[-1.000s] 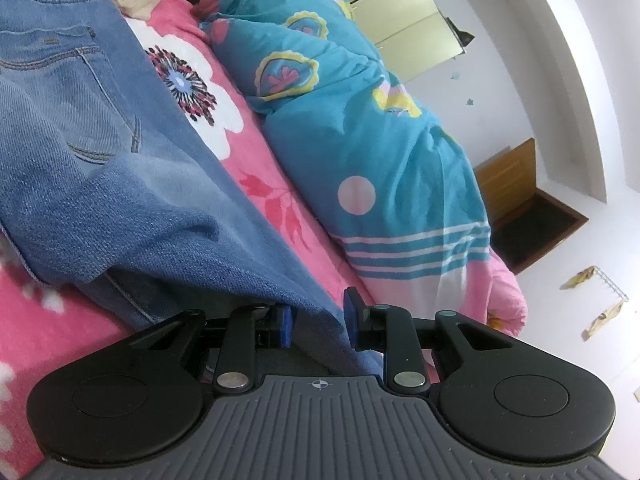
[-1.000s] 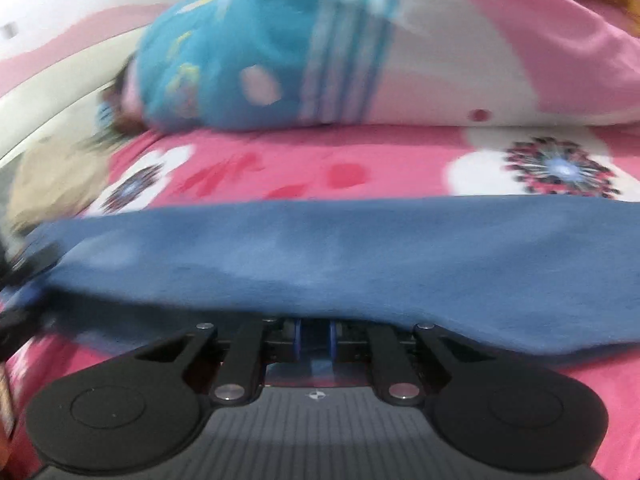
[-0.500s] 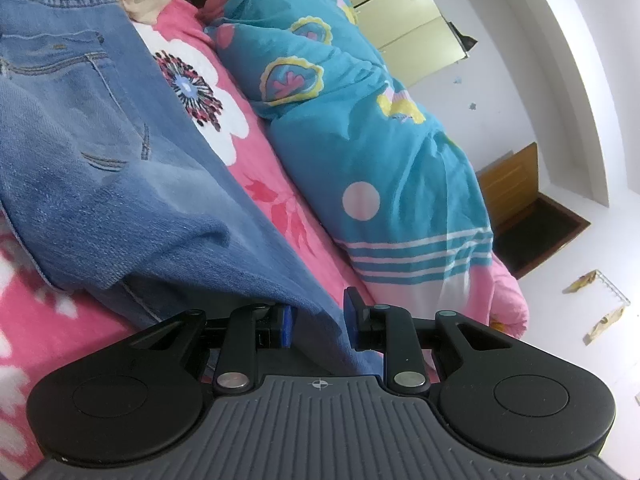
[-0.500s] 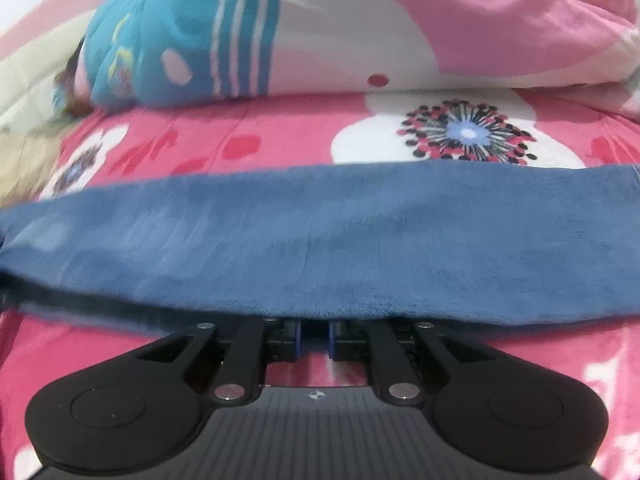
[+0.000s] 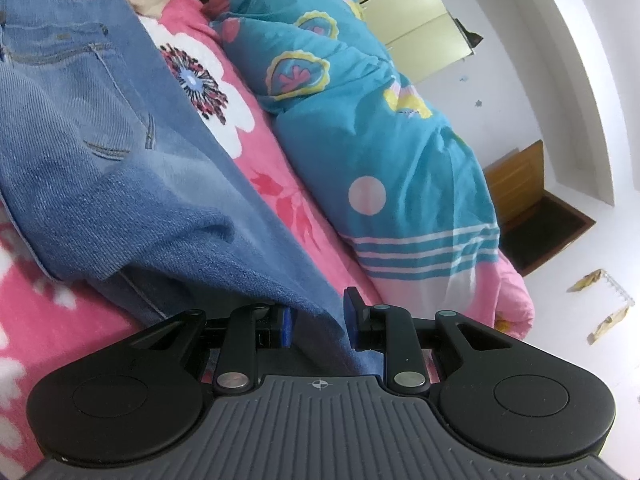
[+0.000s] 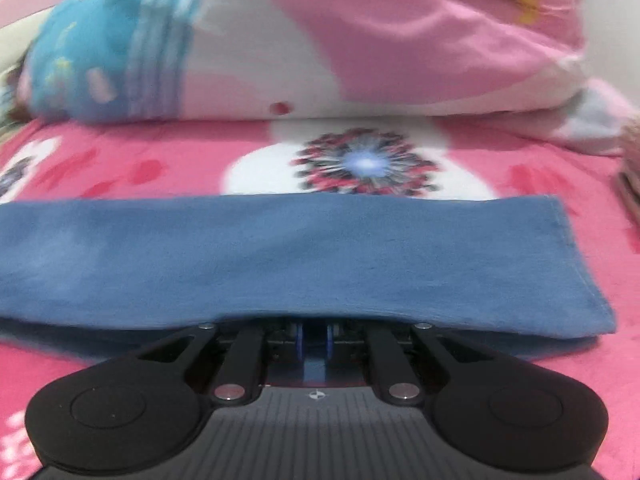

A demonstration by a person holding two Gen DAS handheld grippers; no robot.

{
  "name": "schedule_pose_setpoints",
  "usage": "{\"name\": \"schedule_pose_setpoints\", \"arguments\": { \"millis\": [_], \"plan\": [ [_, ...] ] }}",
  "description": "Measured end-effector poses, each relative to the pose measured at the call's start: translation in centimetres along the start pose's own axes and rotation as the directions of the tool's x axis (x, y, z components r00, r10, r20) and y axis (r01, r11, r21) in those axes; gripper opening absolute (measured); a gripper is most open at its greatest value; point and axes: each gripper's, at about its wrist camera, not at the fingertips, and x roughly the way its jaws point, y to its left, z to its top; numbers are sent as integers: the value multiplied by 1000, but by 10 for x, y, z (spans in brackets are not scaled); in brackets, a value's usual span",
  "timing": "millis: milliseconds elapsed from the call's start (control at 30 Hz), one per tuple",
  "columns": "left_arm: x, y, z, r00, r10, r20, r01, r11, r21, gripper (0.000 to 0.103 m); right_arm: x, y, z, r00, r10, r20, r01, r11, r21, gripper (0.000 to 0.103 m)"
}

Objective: Fold clothes

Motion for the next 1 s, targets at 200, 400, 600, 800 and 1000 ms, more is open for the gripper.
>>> {"name": "schedule_pose_setpoints", "arguments": {
  "millis": [200, 400, 600, 800, 1000],
  "plan": [
    [4, 4, 0, 1000, 16, -13, -17, 1000, -20, 24, -16, -17, -4, 1000, 23, -19, -23, 1000, -4, 8],
    [3, 6, -2, 999, 46, -7, -46, 999, -4, 24, -3, -39, -7, 998, -37, 44, 39, 999, -35, 7],
    [9, 17, 0, 996, 70, -52, -73, 996, -55, 24, -30, -92, -18, 978, -206, 32, 204, 977, 57, 9],
    [11, 12, -5, 992, 108, -58, -107, 994, 12, 26, -62, -162, -40, 966, -253, 47, 221, 911, 349, 10],
    [-2, -5, -17, 982, 187, -26, -182, 975, 131, 40, -72, -146, -31, 967, -137, 213, 57, 937, 345, 10]
  ]
}}
